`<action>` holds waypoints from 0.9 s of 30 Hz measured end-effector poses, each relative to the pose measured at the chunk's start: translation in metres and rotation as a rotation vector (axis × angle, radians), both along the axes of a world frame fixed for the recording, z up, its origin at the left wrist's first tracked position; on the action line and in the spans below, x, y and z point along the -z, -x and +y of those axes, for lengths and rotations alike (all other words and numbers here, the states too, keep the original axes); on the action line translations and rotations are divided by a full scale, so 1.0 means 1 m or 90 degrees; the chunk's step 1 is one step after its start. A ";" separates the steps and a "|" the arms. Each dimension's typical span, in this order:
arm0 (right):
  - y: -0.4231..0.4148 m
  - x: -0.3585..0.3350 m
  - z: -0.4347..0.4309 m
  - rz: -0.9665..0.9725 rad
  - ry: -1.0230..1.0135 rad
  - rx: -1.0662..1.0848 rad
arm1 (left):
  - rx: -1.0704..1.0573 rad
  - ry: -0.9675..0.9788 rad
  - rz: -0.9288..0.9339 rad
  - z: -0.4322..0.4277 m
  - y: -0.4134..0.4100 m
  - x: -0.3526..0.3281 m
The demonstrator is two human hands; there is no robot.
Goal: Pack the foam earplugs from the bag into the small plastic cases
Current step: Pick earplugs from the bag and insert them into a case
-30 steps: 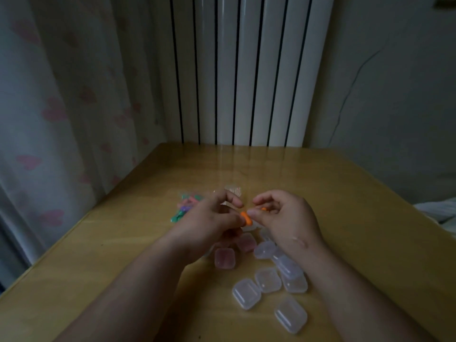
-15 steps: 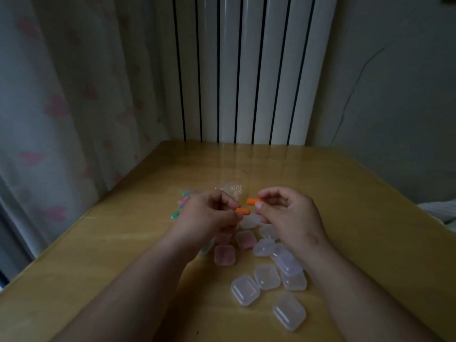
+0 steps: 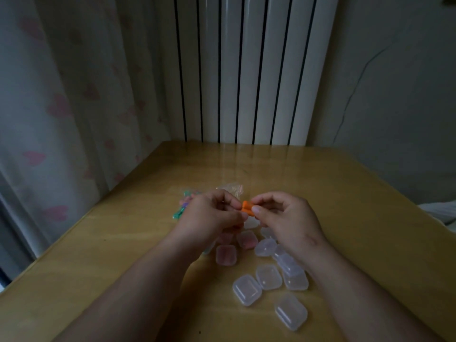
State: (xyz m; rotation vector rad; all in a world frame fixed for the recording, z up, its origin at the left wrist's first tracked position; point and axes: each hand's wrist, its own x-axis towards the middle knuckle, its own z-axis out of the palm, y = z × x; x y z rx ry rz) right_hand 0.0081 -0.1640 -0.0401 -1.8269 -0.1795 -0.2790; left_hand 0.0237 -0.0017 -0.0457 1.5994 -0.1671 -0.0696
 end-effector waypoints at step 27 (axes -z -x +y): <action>-0.002 0.002 -0.008 -0.040 0.105 0.070 | 0.436 -0.729 -0.315 0.011 0.013 -0.013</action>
